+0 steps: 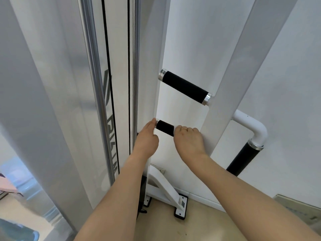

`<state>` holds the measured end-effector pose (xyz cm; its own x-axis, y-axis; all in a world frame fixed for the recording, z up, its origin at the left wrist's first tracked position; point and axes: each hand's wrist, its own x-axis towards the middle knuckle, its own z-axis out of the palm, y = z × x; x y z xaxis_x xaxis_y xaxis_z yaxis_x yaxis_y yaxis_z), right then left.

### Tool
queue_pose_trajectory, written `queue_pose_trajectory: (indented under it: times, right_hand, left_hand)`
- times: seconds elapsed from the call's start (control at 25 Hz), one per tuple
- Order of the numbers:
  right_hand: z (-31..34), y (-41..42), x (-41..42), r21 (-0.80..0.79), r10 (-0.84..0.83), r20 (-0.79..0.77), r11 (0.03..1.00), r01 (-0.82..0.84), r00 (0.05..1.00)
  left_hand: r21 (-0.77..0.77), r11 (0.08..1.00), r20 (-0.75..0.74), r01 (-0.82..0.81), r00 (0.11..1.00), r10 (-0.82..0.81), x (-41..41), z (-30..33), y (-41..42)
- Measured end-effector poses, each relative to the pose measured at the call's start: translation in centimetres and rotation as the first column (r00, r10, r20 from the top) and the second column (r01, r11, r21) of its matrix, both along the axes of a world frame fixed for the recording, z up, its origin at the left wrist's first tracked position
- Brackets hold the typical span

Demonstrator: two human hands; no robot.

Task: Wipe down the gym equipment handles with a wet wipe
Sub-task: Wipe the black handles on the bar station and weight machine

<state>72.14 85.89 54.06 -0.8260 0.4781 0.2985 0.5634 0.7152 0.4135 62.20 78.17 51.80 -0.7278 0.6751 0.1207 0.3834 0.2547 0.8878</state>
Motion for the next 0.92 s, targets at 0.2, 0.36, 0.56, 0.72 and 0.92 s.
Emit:
queue_pose_trajectory:
  times: [0.2, 0.36, 0.56, 0.72, 0.92]
  right_hand:
    - [4.8, -0.8, 1.3, -0.293, 0.113, -0.554, 0.901, -0.320, 0.825]
    - [9.8, -0.7, 0.9, 0.263, 0.433, -0.780, 0.882, -0.391, 0.452]
    - [11.8, 0.3, -1.4, 0.056, 0.182, -0.406, 0.983, -0.175, 0.896]
    - [10.2, 0.8, -3.1, -0.219, 0.011, -0.311, 0.972, -0.083, 0.950]
    - [10.7, 1.2, -3.1, -0.199, 0.270, -0.269, 0.923, -0.328, 0.924]
  left_hand:
    - [-0.027, 1.000, 0.054, -0.012, 0.998, 0.013, -0.1, 0.4, 0.2]
    - [0.146, 0.986, 0.016, -0.080, 0.997, 0.078, 0.3, 3.4, 0.5]
    - [0.536, 0.839, 0.111, -0.093, 0.993, 0.039, 0.1, 9.8, 2.5]
    - [0.575, 0.812, 0.224, -0.104, 0.974, -0.033, -0.5, 11.0, 2.7]
    - [0.467, 0.884, 0.088, 0.023, 0.994, -0.072, -1.5, 11.4, 1.7]
